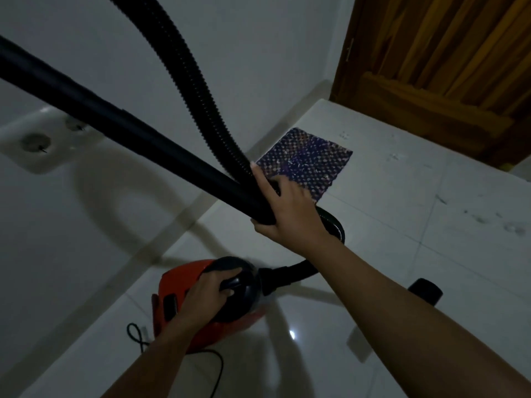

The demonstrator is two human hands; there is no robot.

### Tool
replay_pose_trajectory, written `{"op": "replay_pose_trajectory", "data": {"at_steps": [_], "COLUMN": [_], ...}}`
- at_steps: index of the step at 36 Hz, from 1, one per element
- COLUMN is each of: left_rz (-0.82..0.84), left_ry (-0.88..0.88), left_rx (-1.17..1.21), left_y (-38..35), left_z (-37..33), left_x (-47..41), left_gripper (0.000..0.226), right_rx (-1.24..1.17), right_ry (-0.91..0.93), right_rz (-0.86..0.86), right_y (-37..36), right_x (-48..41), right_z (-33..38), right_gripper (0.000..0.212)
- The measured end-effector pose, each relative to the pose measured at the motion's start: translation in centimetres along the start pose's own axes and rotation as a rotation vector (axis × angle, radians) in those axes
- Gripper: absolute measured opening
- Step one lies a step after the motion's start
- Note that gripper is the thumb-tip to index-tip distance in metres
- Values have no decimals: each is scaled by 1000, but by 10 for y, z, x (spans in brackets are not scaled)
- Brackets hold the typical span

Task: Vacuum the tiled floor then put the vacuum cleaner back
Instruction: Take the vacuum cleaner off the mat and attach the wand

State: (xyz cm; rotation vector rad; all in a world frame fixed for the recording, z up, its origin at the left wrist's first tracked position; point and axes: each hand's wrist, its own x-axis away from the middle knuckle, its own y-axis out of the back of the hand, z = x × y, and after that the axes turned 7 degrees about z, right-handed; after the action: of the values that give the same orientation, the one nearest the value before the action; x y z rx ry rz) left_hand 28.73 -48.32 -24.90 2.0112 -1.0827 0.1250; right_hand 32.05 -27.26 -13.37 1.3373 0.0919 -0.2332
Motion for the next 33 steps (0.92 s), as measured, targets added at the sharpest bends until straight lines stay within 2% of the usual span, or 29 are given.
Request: {"op": "replay_pose_trajectory", "data": {"at_steps": [7, 13, 24, 33], "left_rz": [-35, -175, -161, -105], "left_ry": [-45, -86, -164, -234], "left_rx": [62, 175, 43, -96], "left_y": [-31, -38, -35, -37], "left_z": [55, 70, 69, 77], "left_x": [-44, -70, -87, -73], "left_gripper": [55, 50, 46, 44], "right_rx": [15, 33, 90, 82], "right_ry": [69, 130, 239, 277], "right_rz": [14, -65, -164, -146], "right_y": [-60, -103, -135, -147], "right_x": [-8, -24, -29, -26], "right_z": [-18, -26, -11, -7], "right_gripper": [94, 94, 90, 89]}}
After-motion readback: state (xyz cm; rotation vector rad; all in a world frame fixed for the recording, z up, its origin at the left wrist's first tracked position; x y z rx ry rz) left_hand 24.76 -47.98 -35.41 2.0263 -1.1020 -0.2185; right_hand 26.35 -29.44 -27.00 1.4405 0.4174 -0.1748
